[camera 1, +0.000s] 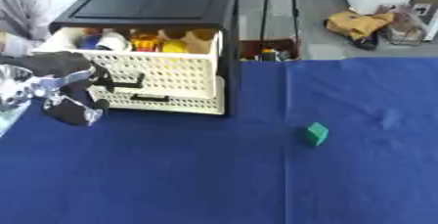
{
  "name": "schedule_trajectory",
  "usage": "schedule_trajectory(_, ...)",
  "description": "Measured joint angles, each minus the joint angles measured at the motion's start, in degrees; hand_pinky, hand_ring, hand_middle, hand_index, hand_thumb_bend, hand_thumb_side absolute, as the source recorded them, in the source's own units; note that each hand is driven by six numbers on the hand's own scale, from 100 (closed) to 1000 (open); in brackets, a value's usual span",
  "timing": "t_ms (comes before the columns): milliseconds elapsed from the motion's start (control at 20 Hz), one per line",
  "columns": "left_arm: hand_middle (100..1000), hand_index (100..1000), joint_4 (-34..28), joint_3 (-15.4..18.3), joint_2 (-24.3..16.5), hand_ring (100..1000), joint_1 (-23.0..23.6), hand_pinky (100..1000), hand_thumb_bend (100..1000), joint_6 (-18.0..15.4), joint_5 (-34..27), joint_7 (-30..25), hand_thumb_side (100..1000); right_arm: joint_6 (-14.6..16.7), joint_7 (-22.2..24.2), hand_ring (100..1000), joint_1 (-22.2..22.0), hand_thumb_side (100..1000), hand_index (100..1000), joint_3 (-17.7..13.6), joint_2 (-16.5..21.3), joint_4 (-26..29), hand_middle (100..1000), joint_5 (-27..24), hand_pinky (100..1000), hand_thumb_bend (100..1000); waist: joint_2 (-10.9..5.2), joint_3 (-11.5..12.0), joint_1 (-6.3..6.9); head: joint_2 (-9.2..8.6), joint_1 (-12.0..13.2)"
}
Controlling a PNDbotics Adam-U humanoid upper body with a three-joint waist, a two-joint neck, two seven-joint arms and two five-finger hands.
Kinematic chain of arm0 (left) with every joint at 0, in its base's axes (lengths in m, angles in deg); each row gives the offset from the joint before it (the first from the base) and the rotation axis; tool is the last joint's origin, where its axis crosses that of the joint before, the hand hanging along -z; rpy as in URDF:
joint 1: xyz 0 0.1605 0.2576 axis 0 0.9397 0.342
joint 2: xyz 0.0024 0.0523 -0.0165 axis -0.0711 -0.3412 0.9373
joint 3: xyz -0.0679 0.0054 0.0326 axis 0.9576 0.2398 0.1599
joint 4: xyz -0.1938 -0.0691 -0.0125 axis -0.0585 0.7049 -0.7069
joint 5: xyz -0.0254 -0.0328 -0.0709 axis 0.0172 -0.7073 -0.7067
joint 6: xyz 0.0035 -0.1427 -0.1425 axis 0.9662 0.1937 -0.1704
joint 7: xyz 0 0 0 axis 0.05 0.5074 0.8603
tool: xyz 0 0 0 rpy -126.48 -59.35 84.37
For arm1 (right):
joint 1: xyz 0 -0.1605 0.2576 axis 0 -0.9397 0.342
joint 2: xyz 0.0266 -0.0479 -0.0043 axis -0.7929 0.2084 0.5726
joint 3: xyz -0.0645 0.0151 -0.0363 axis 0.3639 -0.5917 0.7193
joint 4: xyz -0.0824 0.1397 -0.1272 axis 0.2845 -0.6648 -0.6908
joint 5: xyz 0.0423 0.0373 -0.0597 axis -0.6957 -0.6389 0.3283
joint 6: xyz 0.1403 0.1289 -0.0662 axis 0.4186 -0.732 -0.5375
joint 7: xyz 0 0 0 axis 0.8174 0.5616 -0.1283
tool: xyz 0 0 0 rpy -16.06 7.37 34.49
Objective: Pick up objects from table and place into drawer.
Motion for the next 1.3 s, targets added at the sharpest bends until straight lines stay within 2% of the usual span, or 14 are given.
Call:
schedule_trajectory(750,162,730,-4.0,1.0,-1.0,100,3.0,100,100,0.9,-0.9,-0.5,219,0.0,0.0,651,0.2,859,744,0.0,0.0,0.0,478,0.0,681,100,0.04,0.4,-0.24,-0.26,0.0)
schedule_trajectory(850,163,775,-4.5,1.0,-1.0,100,3.2,100,100,1.0,-1.0,-0.5,222,0.0,0.0,651,0.2,859,744,0.0,0.0,0.0,478,0.0,681,100,0.11,0.5,-0.26,-0.27,0.0)
schedule_trajectory(900,162,870,-4.6,1.0,-1.0,100,3.3,100,100,1.0,-1.1,-0.6,222,0.0,0.0,651,0.2,859,744,0.0,0.0,0.0,478,0.0,681,100,0.11,0.6,-0.27,-0.28,0.0)
schedule_trajectory(1000,162,943,-4.7,1.0,-1.0,100,3.3,100,100,1.1,-1.3,-0.7,223,0.0,0.0,651,0.2,859,744,0.0,-0.1,0.0,478,-0.1,681,100,0.11,0.6,-0.28,-0.30,0.0)
schedule_trajectory(1300,168,1000,-5.9,1.8,-1.0,100,3.3,100,100,1.8,-3.7,0.0,237,0.0,0.0,653,0.2,860,745,0.0,-0.1,0.0,477,-0.2,682,100,0.12,0.7,-0.29,-0.31,0.0)
